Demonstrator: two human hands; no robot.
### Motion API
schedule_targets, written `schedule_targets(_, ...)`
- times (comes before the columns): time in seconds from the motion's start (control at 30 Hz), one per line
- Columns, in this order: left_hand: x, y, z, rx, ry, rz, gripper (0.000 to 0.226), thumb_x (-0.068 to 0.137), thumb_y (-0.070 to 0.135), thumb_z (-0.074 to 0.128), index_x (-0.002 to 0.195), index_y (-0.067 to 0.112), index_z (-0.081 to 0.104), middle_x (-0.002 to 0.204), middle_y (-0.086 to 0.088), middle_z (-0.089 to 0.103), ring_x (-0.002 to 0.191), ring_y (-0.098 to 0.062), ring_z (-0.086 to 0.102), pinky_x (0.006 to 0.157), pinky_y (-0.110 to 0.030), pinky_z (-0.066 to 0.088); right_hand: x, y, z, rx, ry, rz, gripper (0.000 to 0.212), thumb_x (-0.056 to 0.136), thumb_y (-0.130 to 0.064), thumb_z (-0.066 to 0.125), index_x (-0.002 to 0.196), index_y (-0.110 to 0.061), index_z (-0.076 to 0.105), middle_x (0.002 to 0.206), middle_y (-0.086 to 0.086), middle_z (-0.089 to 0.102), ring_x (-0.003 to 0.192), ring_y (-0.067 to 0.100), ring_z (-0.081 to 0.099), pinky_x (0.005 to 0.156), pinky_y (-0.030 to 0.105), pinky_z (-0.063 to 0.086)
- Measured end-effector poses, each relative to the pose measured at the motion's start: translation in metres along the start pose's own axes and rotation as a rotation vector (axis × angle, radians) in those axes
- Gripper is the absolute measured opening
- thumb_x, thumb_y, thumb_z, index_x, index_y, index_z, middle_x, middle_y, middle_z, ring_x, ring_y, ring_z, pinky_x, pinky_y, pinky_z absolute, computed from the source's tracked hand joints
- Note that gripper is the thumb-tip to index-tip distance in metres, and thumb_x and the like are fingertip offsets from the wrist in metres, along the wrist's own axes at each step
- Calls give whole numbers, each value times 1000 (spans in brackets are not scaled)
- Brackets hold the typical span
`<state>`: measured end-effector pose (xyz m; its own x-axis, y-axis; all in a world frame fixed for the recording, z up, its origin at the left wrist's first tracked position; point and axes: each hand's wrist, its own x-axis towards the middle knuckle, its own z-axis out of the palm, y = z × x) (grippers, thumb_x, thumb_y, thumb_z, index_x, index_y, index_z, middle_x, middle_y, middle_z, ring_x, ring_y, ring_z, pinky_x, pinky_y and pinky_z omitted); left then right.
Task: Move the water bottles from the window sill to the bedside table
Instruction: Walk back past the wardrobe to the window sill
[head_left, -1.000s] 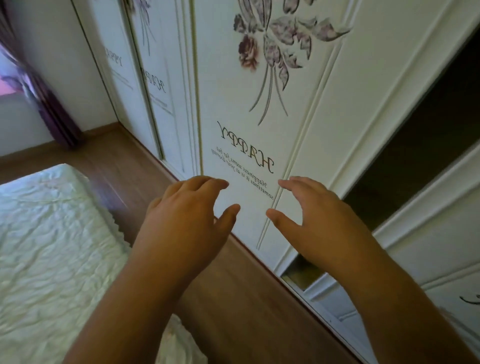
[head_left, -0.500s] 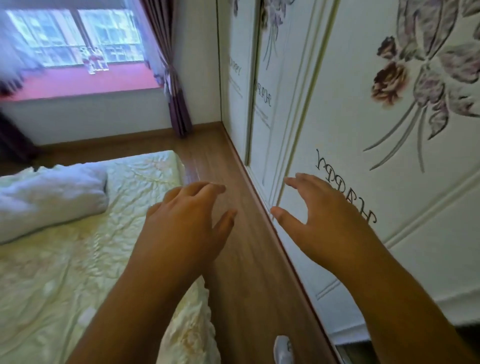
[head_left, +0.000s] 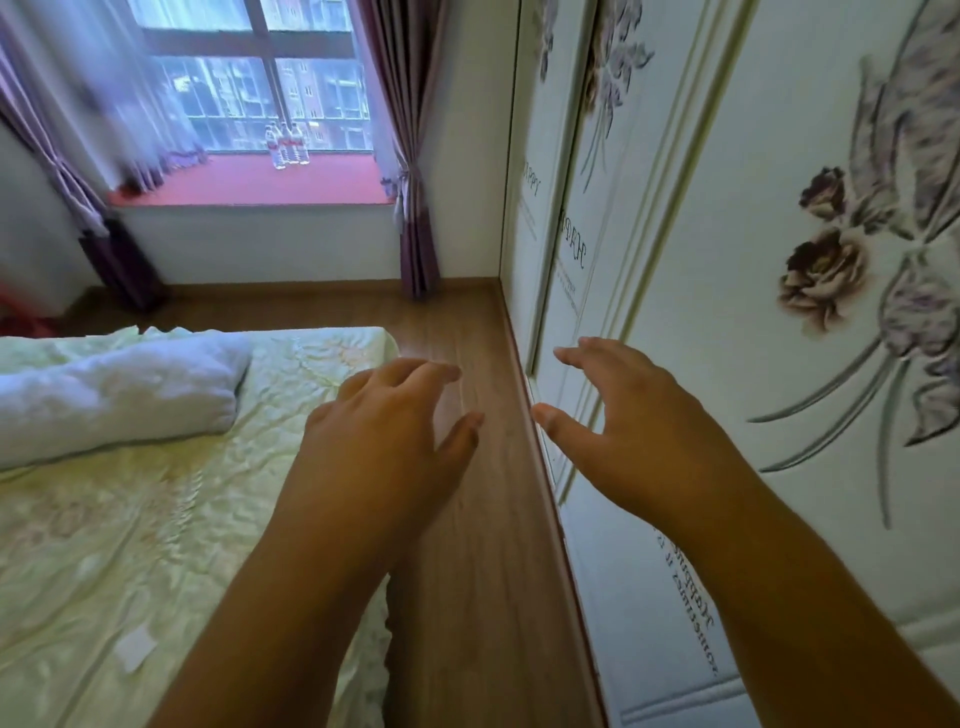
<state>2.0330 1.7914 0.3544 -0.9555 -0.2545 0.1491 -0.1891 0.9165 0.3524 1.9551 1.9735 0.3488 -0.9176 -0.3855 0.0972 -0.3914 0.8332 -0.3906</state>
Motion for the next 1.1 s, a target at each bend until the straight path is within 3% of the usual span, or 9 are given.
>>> schedule_targets(0.47,68,17,31,15,-27,-49,52,91,62,44,139,43,43,147,17,43,131,-12,44,107,-43,41,75,41,8,27,-63,-36,66,92,-61,51,150,-37,31,158,-11,31,144,14,31,113,39,31)
schedule_targets(1.1,255,-116,21,-12,-52,0,54,91,63,44,140,41,42,149,15,42,137,-15,39,109,-42,37,266,-36,63,-27,-17,1,64,92,-62,50,149,-35,35,155,-12,36,142,13,35,114,39,35)
